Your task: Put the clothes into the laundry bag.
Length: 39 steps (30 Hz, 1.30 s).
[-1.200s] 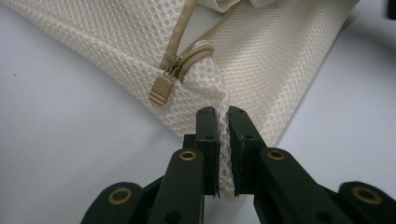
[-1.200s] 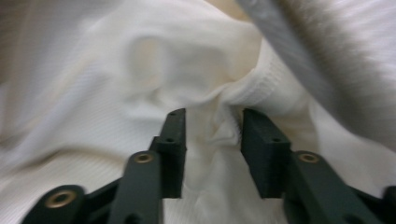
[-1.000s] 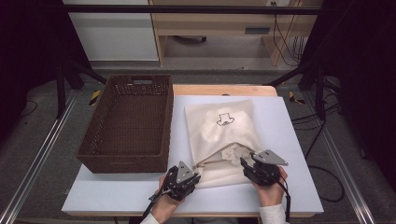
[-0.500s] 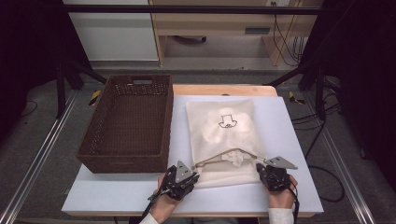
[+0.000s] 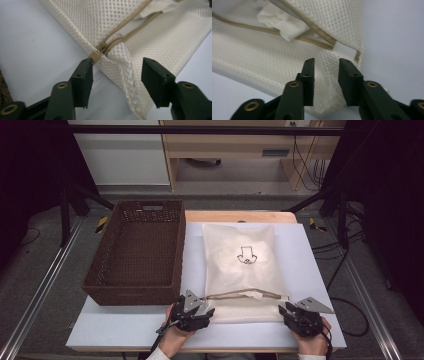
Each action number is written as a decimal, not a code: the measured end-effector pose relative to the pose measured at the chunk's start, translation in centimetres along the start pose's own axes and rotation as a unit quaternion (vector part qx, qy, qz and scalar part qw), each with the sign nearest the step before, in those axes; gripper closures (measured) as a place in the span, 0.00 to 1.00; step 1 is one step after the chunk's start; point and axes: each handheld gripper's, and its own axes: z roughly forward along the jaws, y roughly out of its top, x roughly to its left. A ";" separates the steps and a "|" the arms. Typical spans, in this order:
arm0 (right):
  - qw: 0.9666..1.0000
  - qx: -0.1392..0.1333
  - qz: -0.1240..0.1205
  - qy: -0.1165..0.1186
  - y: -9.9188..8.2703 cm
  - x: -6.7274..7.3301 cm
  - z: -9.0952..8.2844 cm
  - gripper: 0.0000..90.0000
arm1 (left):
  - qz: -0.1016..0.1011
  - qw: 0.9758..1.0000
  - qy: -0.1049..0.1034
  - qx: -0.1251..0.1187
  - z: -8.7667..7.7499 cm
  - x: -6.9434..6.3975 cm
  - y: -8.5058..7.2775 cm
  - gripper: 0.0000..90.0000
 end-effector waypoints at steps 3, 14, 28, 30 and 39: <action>0.999 -0.017 -0.022 0.030 1.3 1.4 0.7 0.68 | -0.008 1.000 0.002 0.015 0.6 0.3 0.0 0.48; 0.998 -0.002 -0.048 0.045 6.0 5.8 7.9 0.92 | -0.012 0.999 -0.018 0.033 1.6 0.2 -0.2 0.88; 0.998 -0.015 -0.002 -0.060 8.6 5.5 14.1 1.00 | 0.001 0.999 -0.030 0.039 0.8 0.2 0.0 0.94; 0.998 -0.020 -0.013 -0.056 8.6 5.7 13.8 0.97 | -0.003 0.999 -0.034 0.037 1.0 0.3 -0.2 0.94; 0.998 -0.042 -0.017 0.036 6.7 4.2 5.5 0.69 | 0.001 0.999 -0.029 0.026 0.9 0.1 -0.2 0.87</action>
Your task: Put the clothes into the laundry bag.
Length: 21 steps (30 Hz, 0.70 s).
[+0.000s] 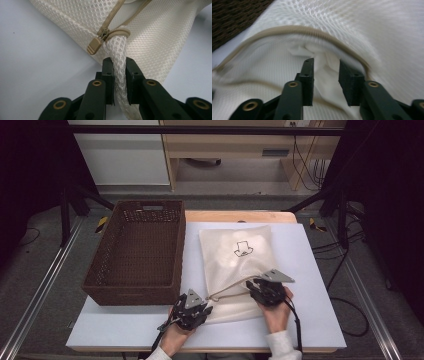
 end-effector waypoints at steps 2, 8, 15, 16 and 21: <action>0.998 0.048 -0.002 -0.033 -1.4 -1.1 -2.4 0.57 | -0.003 1.000 0.001 -0.005 0.0 0.0 0.0 0.86; 0.995 0.089 0.019 -0.033 -4.7 -3.5 -2.8 0.70 | -0.006 1.000 0.004 -0.003 0.1 0.1 0.0 0.82; 0.994 0.091 0.024 -0.048 -5.5 -4.3 -2.8 1.00 | -0.011 1.000 0.004 -0.004 0.0 0.3 0.0 0.80; 0.995 0.087 0.018 -0.040 -5.4 -4.3 -3.4 1.00 | -0.011 1.000 0.002 -0.004 -0.1 0.3 0.0 0.86; 0.997 0.069 0.028 -0.012 -5.5 -4.8 -5.9 1.00 | -0.010 1.000 -0.003 0.000 -0.8 0.7 0.1 0.88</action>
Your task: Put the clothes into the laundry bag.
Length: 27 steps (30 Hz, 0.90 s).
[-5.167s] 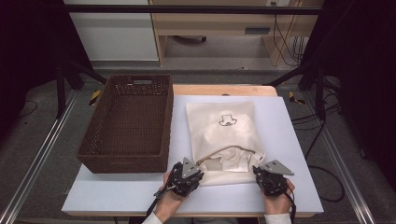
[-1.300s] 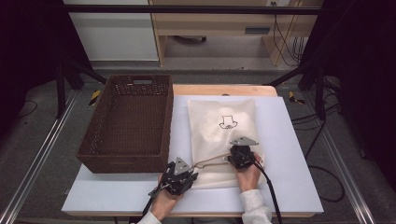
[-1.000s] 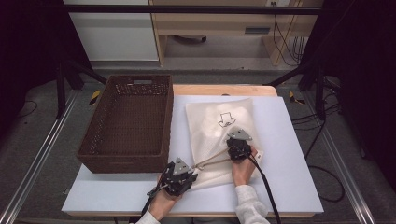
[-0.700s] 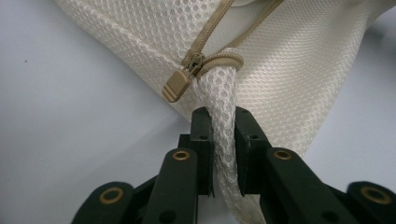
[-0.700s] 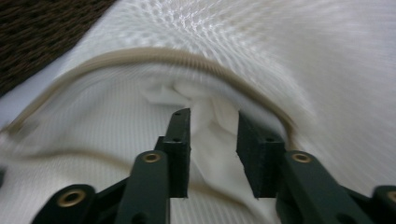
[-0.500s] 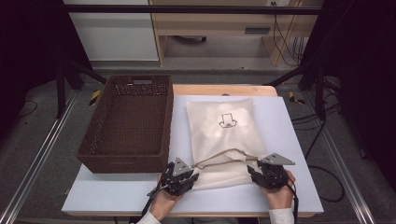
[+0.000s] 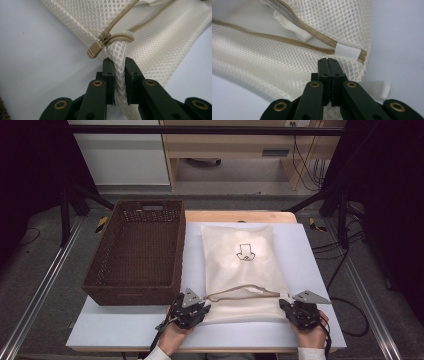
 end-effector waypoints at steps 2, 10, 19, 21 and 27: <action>1.000 0.019 0.006 0.011 -1.2 -0.2 0.4 0.99 | 0.001 1.000 0.001 0.012 0.0 0.1 -0.2 0.83; 0.998 -0.061 0.006 -0.001 -0.3 -1.0 -0.9 0.55 | -0.008 0.999 0.008 -0.033 -0.7 0.8 0.5 0.42; 1.000 -0.015 0.025 -0.008 0.7 -2.8 3.0 0.67 | -0.013 1.000 0.015 -0.006 1.1 1.4 0.6 0.73; 1.000 -0.001 0.014 -0.020 0.3 -2.6 3.3 0.76 | -0.012 1.000 0.017 0.000 1.2 1.5 0.4 0.77; 1.000 -0.012 0.015 0.004 -0.1 -2.3 2.1 0.82 | 0.002 0.999 0.038 -0.010 0.2 1.3 -0.2 0.73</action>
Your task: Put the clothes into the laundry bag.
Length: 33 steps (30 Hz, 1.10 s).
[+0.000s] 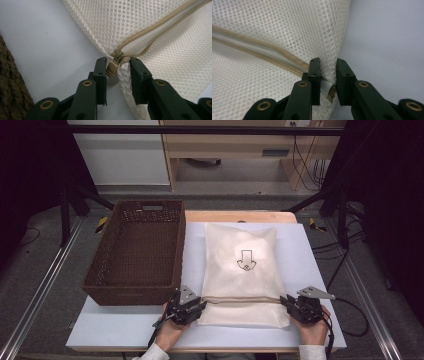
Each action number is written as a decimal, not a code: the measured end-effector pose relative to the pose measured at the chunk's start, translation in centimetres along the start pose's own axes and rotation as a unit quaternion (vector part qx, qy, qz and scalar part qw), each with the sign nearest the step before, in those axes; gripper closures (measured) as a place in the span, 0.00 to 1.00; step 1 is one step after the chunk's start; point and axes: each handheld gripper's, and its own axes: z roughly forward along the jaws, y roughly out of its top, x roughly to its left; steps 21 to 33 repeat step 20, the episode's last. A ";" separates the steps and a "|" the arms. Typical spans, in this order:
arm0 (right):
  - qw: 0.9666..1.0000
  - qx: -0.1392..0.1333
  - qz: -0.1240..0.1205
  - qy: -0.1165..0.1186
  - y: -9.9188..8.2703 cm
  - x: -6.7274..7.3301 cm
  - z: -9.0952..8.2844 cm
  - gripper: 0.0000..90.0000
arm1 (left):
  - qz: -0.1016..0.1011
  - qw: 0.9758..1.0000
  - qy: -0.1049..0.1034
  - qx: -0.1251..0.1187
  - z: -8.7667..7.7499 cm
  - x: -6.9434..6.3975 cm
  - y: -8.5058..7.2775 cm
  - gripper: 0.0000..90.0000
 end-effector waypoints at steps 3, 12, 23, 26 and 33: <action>1.000 0.004 -0.008 -0.007 0.1 0.0 0.2 0.68 | 0.001 1.000 -0.006 -0.010 -0.3 0.1 0.1 0.60; 0.997 -0.079 -0.020 -0.006 1.5 -0.3 -2.7 0.29 | 0.030 0.998 -0.012 -0.050 -3.0 -0.2 0.8 0.32; 0.997 -0.077 -0.019 -0.021 1.4 -1.0 -3.3 0.26 | 0.028 0.998 -0.019 -0.048 -4.1 0.6 0.2 0.27; 0.997 -0.077 -0.019 -0.021 1.4 -1.0 -3.3 0.26 | 0.028 0.998 -0.019 -0.048 -4.1 0.6 0.2 0.27; 0.997 -0.077 -0.019 -0.021 1.4 -1.0 -3.3 0.26 | 0.028 0.998 -0.019 -0.048 -4.1 0.6 0.2 0.27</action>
